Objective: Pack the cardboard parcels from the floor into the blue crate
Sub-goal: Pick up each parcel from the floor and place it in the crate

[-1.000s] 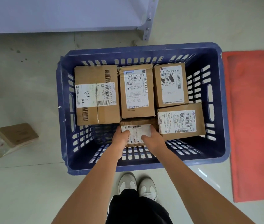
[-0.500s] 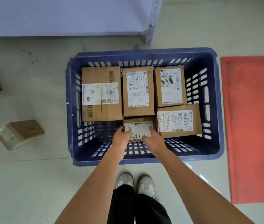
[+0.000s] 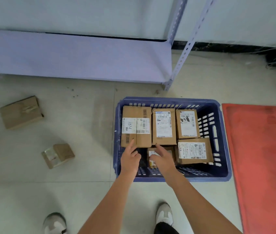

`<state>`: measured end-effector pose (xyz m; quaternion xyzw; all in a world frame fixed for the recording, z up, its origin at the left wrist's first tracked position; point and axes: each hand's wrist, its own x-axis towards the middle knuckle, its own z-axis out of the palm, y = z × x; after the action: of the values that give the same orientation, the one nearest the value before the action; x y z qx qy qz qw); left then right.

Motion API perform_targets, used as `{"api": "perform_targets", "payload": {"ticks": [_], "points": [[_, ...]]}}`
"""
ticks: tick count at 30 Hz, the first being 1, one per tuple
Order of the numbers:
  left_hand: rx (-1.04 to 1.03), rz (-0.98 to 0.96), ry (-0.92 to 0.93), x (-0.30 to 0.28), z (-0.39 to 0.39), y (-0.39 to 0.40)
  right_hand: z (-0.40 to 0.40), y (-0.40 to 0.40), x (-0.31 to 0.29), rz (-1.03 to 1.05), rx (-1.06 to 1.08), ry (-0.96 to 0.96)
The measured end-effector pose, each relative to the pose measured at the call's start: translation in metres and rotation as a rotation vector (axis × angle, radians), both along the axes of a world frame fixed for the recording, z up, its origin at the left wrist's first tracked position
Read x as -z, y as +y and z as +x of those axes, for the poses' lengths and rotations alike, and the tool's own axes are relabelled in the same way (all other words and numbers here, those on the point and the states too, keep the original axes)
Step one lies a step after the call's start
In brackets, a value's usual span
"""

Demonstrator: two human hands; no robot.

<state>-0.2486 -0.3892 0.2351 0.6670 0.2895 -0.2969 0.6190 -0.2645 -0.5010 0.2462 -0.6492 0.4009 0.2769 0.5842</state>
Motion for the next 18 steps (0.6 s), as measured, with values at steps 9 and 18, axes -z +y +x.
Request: {"api": "perform_targets", "payload": {"ticks": [9,18], "points": [[-0.113,0.054,-0.008,-0.014,0.016,0.228,0.029,0.205,-0.016,-0.157,-0.123,-0.182],[-0.134,0.189,0.120,0.030,-0.005,0.396,0.028,0.342,0.040,-0.070,-0.324,-0.044]]}}
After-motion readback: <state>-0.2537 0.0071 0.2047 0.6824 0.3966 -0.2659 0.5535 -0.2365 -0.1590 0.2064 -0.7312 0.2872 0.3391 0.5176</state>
